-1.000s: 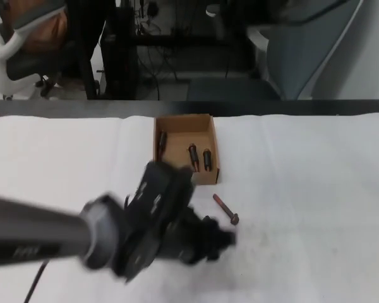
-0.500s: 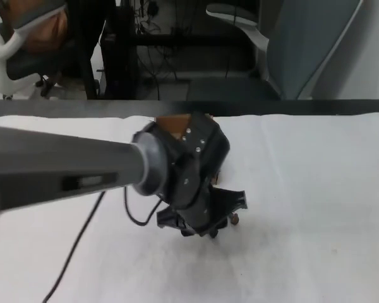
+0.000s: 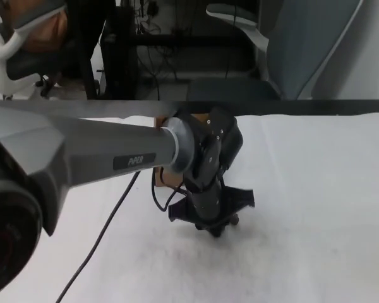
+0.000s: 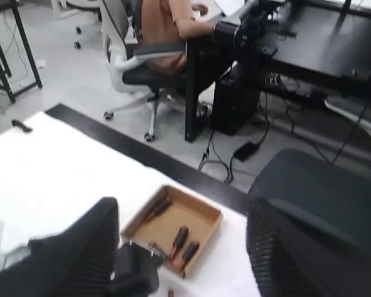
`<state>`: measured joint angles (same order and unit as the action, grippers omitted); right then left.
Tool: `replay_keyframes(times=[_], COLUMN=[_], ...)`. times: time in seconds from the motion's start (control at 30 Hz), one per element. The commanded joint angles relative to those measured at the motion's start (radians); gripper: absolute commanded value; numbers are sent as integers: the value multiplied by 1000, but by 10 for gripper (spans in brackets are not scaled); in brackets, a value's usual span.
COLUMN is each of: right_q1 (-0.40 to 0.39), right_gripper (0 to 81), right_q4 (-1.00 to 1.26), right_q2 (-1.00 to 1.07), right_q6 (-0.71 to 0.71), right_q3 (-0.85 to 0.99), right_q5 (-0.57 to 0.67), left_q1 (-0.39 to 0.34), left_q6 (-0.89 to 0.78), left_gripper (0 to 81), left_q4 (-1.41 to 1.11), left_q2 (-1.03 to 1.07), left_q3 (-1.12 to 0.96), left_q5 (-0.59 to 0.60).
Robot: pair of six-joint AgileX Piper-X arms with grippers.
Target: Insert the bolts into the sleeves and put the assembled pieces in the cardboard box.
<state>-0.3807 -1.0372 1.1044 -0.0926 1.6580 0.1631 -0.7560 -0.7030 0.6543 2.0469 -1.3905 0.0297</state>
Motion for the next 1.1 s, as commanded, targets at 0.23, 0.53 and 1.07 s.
replay_keyframes(times=[0.23, 0.53, 1.07], right_q1=[3, -67, -120], right_gripper=[540, 540, 279], right_q4=[-100, 137, 286], right_q2=[32, 390, 878], right_q6=[-127, -45, -115], right_q3=[-331, -467, -324], right_q5=[11, 141, -49], left_q1=[-18, -2, -1], left_q6=[346, 418, 550], left_gripper=[18, 18, 18], left_q4=[150, 69, -158], left_q2=[-281, -861, -1547], left_q3=[83, 415, 713], left_q5=[-261, -302, -293])
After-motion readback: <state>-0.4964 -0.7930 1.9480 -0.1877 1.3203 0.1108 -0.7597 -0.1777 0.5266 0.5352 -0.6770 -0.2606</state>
